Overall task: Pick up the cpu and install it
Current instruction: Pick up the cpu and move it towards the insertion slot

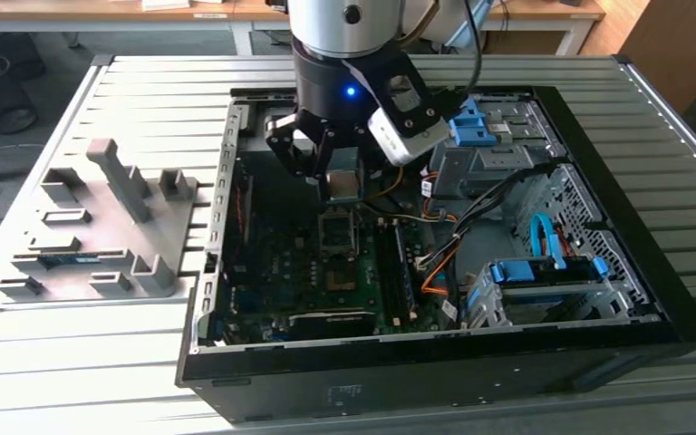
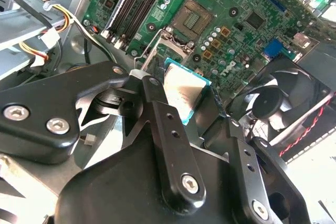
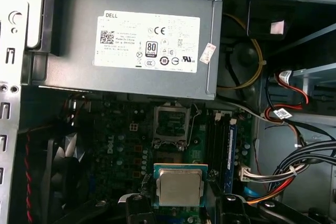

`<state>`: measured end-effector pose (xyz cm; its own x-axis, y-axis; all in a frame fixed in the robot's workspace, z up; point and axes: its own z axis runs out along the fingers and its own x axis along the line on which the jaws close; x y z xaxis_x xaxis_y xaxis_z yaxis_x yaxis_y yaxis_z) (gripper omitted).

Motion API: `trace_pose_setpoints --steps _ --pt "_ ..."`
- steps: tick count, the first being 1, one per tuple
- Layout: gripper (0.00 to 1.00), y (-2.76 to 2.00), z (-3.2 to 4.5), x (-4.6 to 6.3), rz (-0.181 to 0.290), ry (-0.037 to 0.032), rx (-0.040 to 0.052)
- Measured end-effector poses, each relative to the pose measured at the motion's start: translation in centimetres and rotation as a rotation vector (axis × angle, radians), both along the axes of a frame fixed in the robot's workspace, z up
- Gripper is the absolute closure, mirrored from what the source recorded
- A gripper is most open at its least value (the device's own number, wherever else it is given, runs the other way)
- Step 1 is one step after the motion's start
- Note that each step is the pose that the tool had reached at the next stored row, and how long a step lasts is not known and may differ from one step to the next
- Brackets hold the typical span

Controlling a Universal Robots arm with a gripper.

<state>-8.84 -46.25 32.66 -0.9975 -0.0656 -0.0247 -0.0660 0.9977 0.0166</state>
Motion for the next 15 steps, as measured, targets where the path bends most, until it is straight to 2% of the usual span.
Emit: trace_pose_setpoints --steps 15 --pt "0.53 -0.34 -1.43 0.0 0.000 0.0001 -0.0001"
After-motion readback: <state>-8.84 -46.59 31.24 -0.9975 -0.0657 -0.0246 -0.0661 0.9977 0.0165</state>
